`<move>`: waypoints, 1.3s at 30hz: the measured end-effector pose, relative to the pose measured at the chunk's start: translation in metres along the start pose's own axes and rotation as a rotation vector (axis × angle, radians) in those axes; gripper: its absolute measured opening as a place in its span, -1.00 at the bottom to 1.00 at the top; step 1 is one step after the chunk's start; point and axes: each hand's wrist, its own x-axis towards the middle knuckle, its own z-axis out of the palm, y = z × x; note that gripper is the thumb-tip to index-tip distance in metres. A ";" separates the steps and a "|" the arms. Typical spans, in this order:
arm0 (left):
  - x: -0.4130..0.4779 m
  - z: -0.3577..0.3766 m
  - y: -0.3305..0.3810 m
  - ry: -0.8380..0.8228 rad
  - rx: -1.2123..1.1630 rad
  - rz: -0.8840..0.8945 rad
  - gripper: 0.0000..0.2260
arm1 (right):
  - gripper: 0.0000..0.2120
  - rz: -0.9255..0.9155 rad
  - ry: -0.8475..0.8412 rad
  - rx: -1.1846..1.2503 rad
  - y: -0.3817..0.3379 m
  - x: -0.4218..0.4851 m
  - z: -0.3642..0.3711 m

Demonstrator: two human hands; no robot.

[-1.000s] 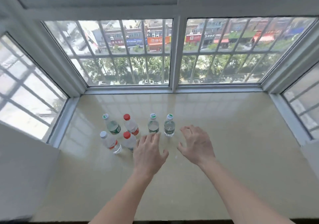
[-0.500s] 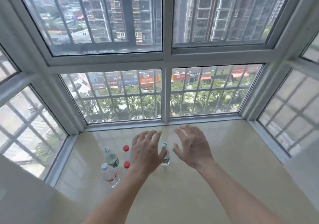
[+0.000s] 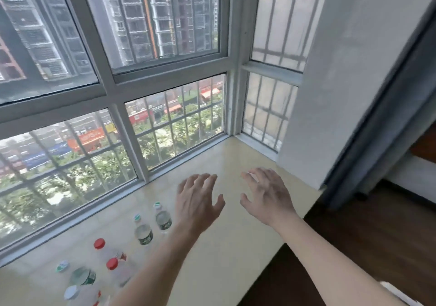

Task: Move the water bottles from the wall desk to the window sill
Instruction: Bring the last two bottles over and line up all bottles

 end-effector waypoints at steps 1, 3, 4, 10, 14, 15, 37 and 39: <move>0.004 0.004 0.016 -0.013 -0.027 0.044 -0.50 | -0.52 0.052 0.000 -0.028 0.014 -0.015 -0.006; 0.010 0.012 0.052 -0.039 -0.071 0.131 -0.49 | -0.51 0.152 -0.011 -0.066 0.044 -0.044 -0.019; 0.013 0.015 0.070 -0.050 -0.087 0.177 -0.49 | -0.48 0.203 -0.021 -0.077 0.059 -0.058 -0.026; 0.024 0.043 0.168 -0.094 -0.148 0.439 -0.49 | -0.55 0.445 0.053 -0.178 0.132 -0.129 -0.059; 0.036 0.064 0.228 -0.111 -0.179 0.558 -0.51 | -0.57 0.567 0.096 -0.213 0.174 -0.162 -0.067; 0.040 0.069 0.242 -0.112 -0.180 0.585 -0.52 | -0.56 0.596 0.100 -0.214 0.185 -0.168 -0.067; 0.221 0.203 0.565 -0.182 -0.207 0.807 -0.54 | -0.55 0.838 0.124 -0.178 0.534 -0.139 -0.064; 0.231 0.213 0.582 -0.190 -0.206 0.822 -0.53 | -0.55 0.844 0.121 -0.184 0.555 -0.136 -0.063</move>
